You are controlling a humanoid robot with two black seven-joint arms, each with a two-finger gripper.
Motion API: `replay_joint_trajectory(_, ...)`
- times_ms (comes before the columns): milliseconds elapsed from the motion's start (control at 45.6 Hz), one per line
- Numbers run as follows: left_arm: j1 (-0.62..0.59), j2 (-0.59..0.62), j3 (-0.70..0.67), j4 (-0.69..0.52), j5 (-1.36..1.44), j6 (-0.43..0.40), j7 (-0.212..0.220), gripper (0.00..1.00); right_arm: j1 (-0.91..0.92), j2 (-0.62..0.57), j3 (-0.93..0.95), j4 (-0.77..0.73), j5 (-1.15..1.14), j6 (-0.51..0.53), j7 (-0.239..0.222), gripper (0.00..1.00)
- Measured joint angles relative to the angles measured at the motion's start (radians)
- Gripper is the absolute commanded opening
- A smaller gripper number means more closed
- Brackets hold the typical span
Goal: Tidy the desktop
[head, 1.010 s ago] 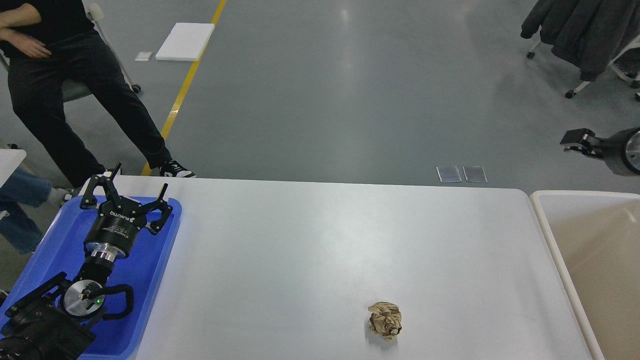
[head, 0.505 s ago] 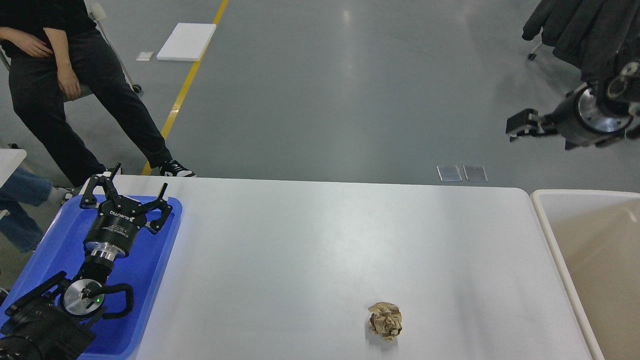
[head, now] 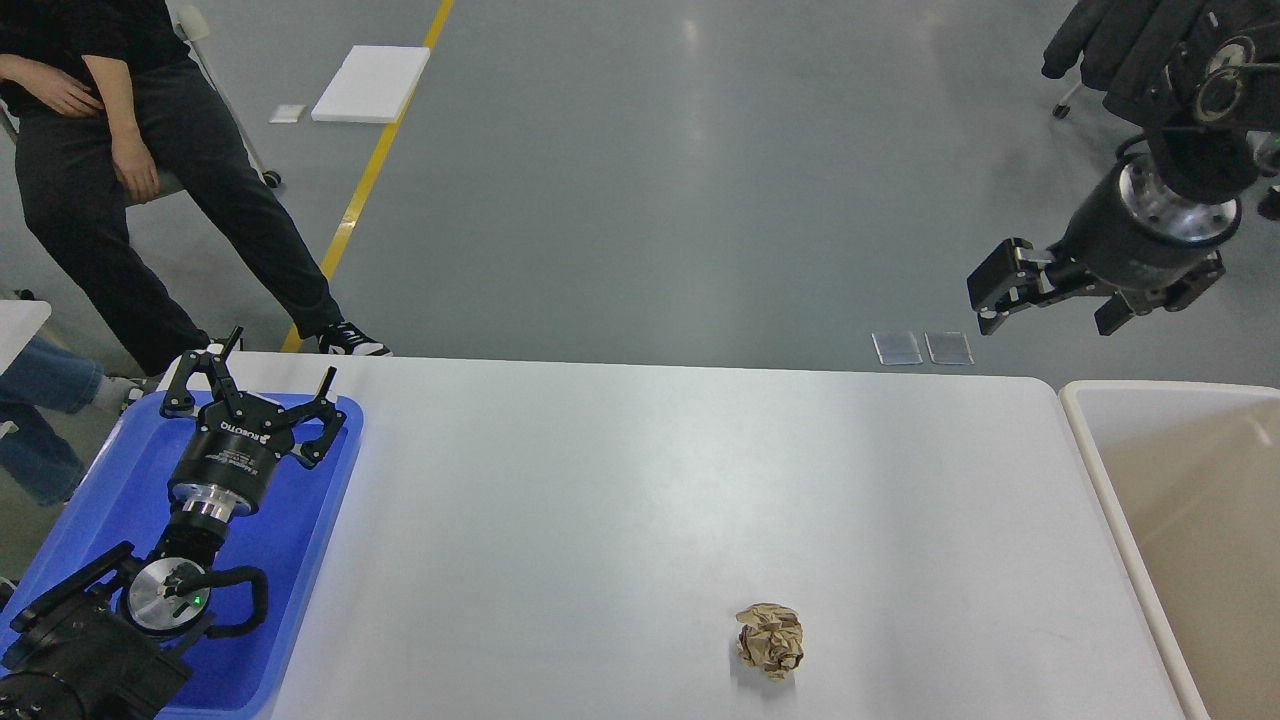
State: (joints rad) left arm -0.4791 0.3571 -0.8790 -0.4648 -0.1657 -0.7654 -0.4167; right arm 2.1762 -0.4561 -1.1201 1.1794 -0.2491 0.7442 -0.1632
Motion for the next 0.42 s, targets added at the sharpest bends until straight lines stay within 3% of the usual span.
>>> replay_joint_trajectory(417, 0.0, 0.0, 0.0, 0.0, 0.0, 0.0, 0.0, 0.99, 0.026, 0.019, 0.046, 0.005, 0.11, 0.036, 0.006, 1.0)
